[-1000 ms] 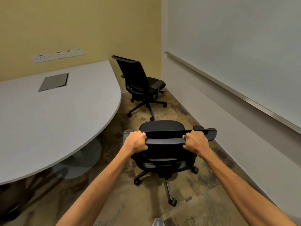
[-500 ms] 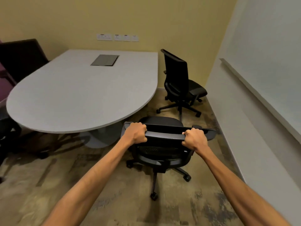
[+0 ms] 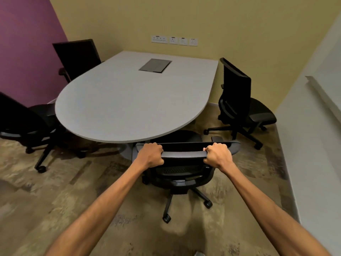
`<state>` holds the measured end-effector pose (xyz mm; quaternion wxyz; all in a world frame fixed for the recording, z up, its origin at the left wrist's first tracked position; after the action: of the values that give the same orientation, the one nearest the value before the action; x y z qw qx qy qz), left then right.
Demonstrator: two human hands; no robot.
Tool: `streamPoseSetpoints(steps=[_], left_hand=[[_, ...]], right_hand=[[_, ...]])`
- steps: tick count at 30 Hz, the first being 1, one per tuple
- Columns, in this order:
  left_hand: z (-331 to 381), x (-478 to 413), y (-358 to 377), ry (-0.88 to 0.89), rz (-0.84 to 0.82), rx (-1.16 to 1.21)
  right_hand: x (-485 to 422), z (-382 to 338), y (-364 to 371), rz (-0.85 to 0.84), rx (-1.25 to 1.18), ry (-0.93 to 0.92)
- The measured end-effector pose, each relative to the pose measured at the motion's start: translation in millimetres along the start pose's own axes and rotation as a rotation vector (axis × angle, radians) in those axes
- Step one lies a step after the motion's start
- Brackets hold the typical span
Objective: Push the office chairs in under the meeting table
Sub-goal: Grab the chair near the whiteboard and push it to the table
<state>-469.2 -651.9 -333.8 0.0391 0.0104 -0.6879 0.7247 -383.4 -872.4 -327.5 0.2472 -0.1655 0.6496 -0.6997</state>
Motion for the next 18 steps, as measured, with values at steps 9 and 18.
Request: streamPoseSetpoints(steps=[9,18], left_hand=[[-28.3,-18.8,-4.9,-0.201,0.012,-0.031],[-54.6,-41.8,-8.2,-0.297,-0.005,-0.026]], right_hand=[[-70.3,-7.0,2.4,0.013,-0.068,-0.198],[-119.8,-10.4,9.3,0.031,-0.08,-0.284]])
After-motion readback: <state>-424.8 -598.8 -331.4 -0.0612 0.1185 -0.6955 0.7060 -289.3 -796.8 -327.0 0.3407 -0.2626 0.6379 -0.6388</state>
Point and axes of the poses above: each hand's wrist, its own x-axis away from the middle knuckle, its own y-axis out of the palm, z = x × y, the point moved 7 cm from there along -x, towards the middle knuckle, and after that the axes turned 4 degrees about y, right-handed, at the moved point
